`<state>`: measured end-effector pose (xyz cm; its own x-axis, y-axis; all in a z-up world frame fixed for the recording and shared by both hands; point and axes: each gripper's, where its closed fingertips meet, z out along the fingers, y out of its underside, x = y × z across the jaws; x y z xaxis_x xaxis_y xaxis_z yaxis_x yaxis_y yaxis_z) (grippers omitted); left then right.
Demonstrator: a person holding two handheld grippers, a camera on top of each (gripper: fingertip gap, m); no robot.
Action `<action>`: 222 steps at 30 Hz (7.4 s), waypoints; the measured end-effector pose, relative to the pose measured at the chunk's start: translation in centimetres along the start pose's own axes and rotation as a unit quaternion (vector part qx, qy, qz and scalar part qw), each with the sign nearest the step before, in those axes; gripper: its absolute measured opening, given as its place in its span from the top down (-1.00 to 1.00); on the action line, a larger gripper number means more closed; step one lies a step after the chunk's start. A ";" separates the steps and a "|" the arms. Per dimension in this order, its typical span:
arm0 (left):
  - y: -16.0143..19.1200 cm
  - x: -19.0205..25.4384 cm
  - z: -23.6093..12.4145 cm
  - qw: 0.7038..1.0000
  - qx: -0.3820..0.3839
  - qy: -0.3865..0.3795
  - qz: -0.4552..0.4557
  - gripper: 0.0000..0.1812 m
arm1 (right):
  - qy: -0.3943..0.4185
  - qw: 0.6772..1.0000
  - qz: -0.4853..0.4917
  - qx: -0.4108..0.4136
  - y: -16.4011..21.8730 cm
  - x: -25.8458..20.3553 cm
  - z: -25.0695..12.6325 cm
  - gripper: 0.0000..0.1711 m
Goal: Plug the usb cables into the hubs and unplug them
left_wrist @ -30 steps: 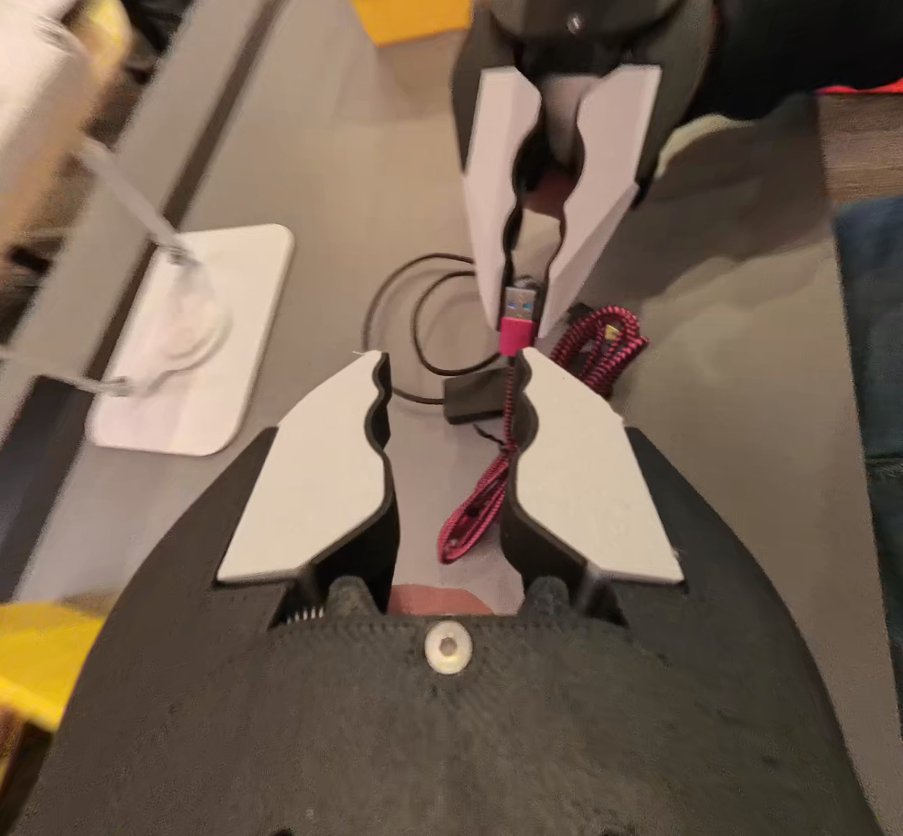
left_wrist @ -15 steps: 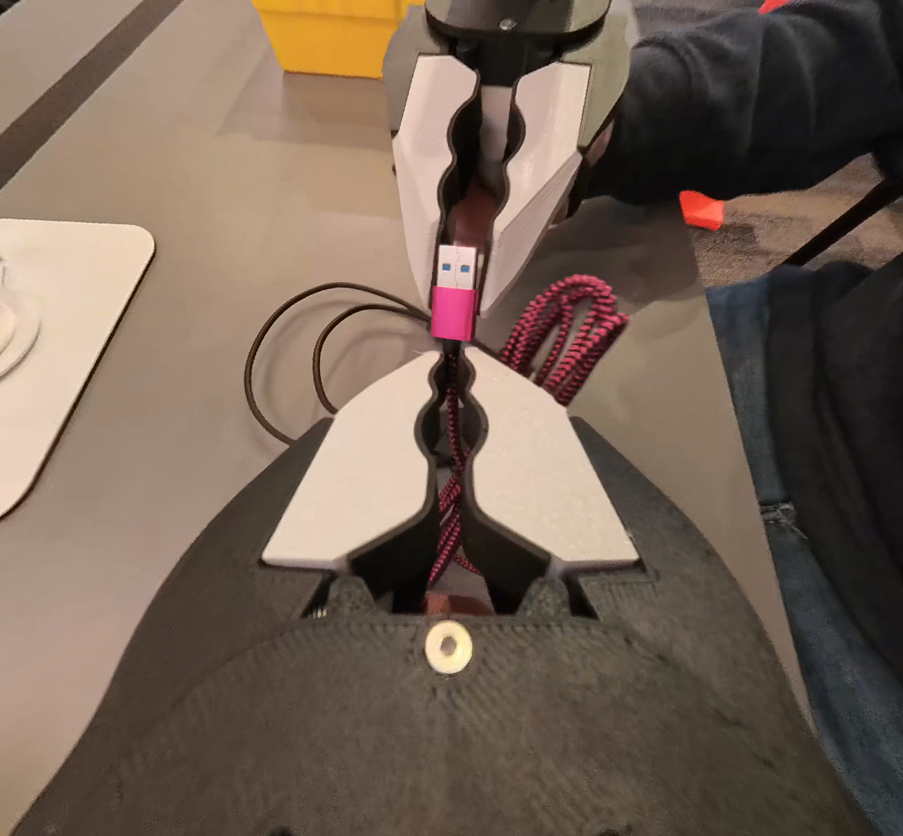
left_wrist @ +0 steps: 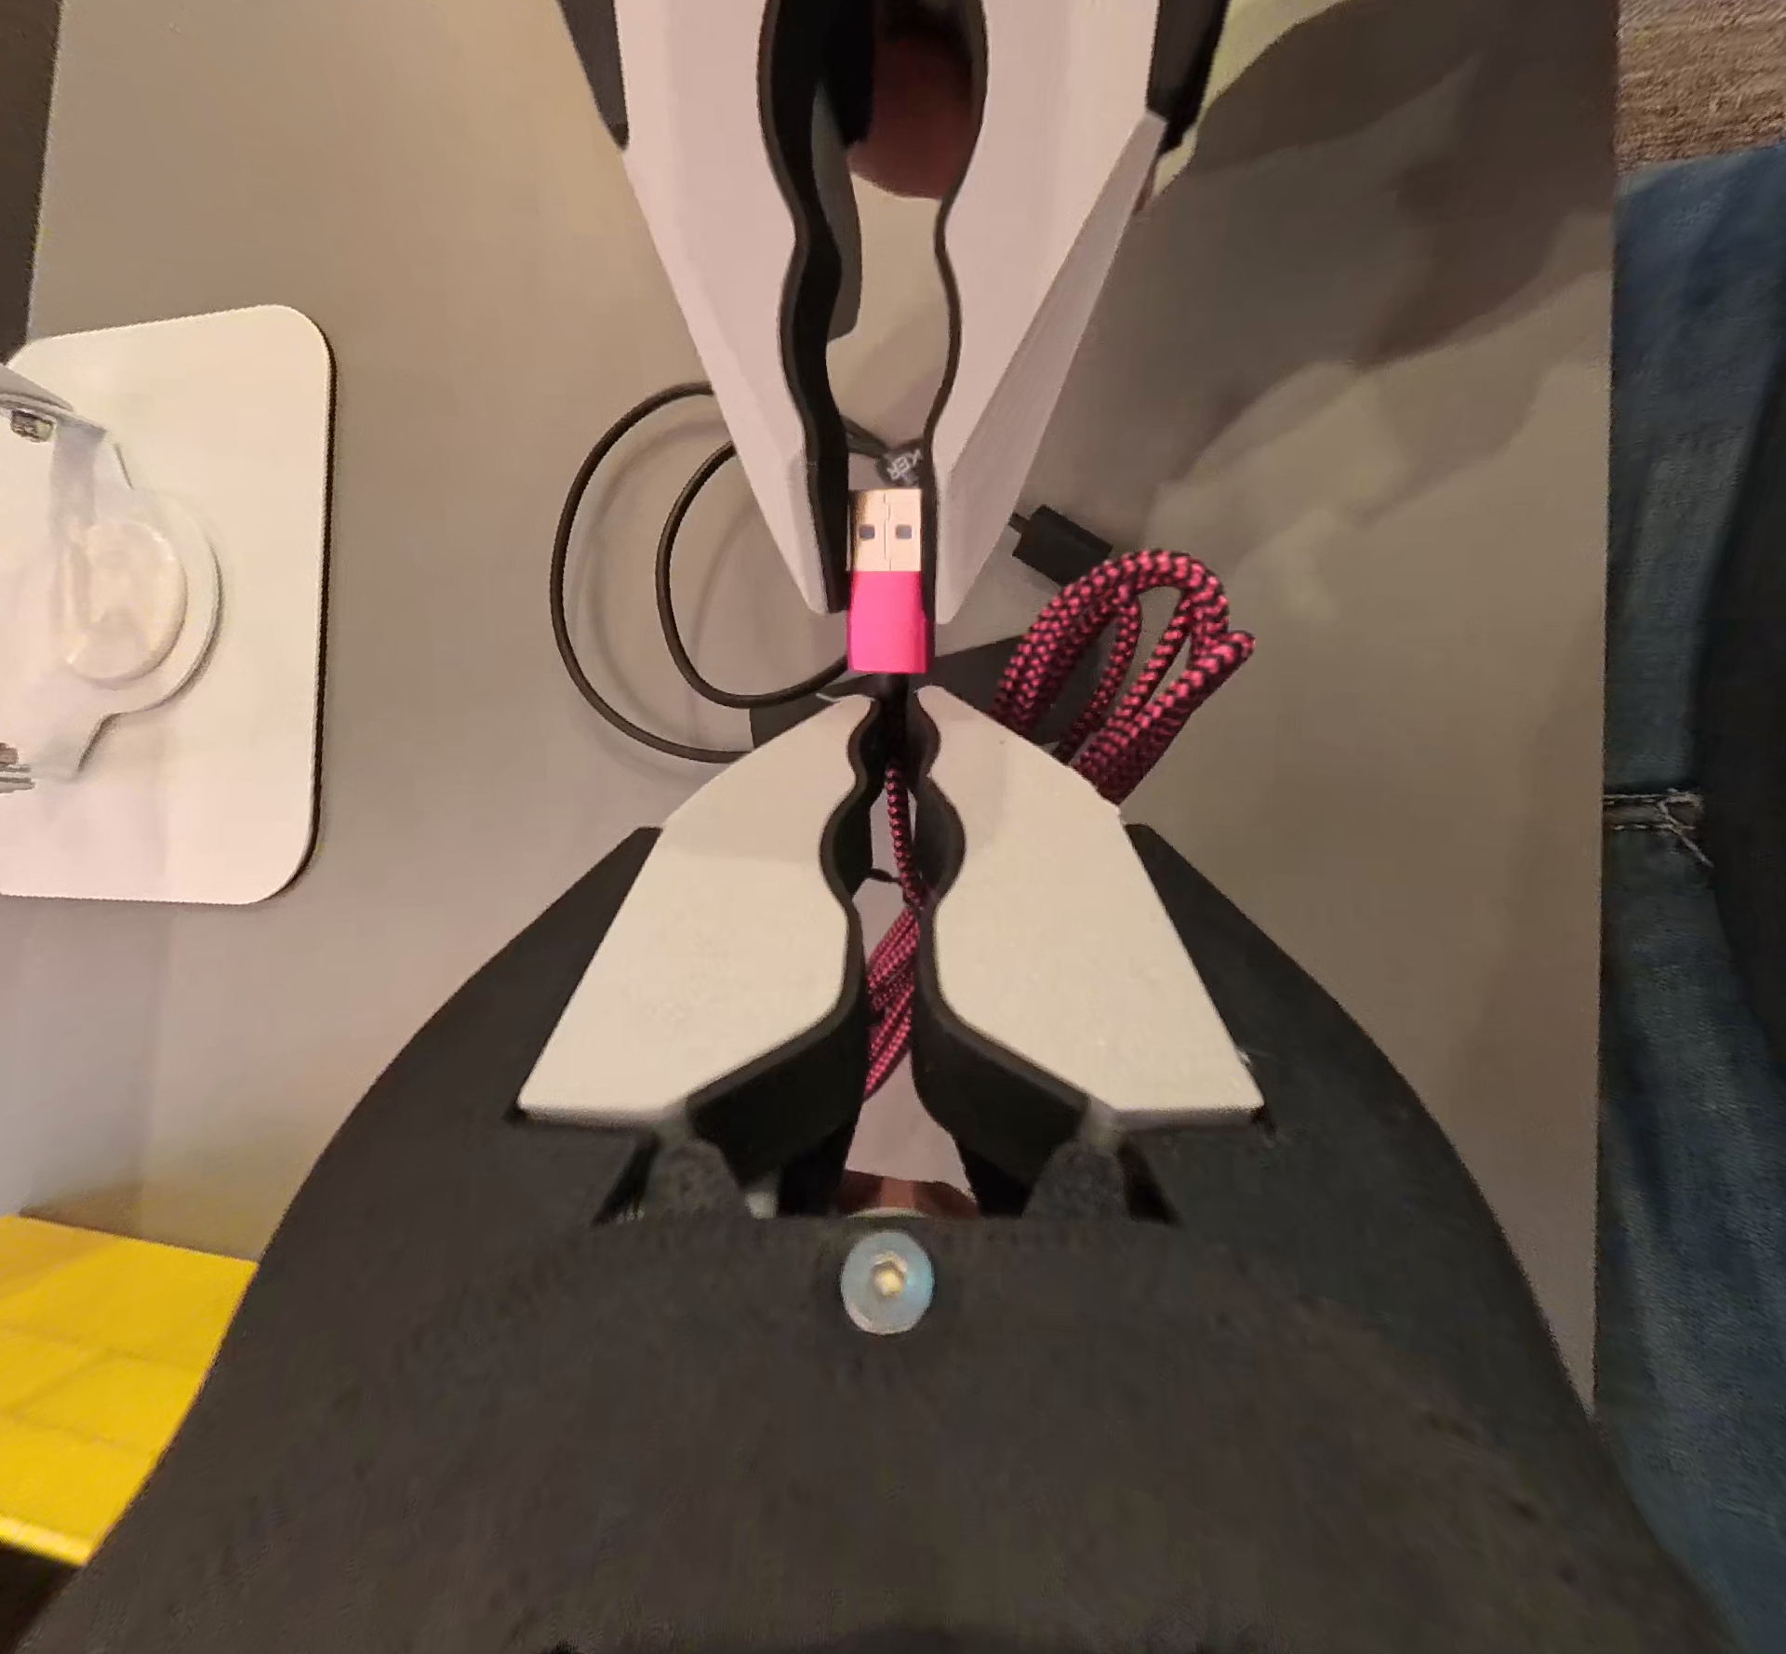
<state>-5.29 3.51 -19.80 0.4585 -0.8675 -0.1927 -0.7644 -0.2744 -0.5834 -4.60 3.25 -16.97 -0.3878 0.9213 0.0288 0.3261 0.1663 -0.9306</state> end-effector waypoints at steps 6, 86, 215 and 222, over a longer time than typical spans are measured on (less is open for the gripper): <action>-2.2 0.1 -1.5 0.991 0.108 0.027 -0.070 0.98 | -0.010 0.993 0.045 0.113 -1.9 0.1 -1.5 1.00; -8.3 0.7 -4.6 0.834 0.493 -0.001 -0.247 0.97 | -0.088 0.932 0.133 0.327 -4.6 -1.0 -6.1 0.86; -8.1 -0.5 -7.3 0.862 0.473 0.027 -0.180 0.86 | -0.050 0.909 0.234 0.340 -9.2 0.1 -5.4 1.00; -8.4 -0.3 -8.0 0.751 0.534 0.184 -0.343 0.87 | 0.175 0.957 -0.059 0.223 -8.6 -0.1 -5.1 1.00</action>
<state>-2.63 2.74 -8.50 0.2714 -0.7845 0.5576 0.4833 -0.3899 -0.7838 -2.97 3.48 -7.08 -0.0604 0.9796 0.1915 -0.1330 0.1823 -0.9742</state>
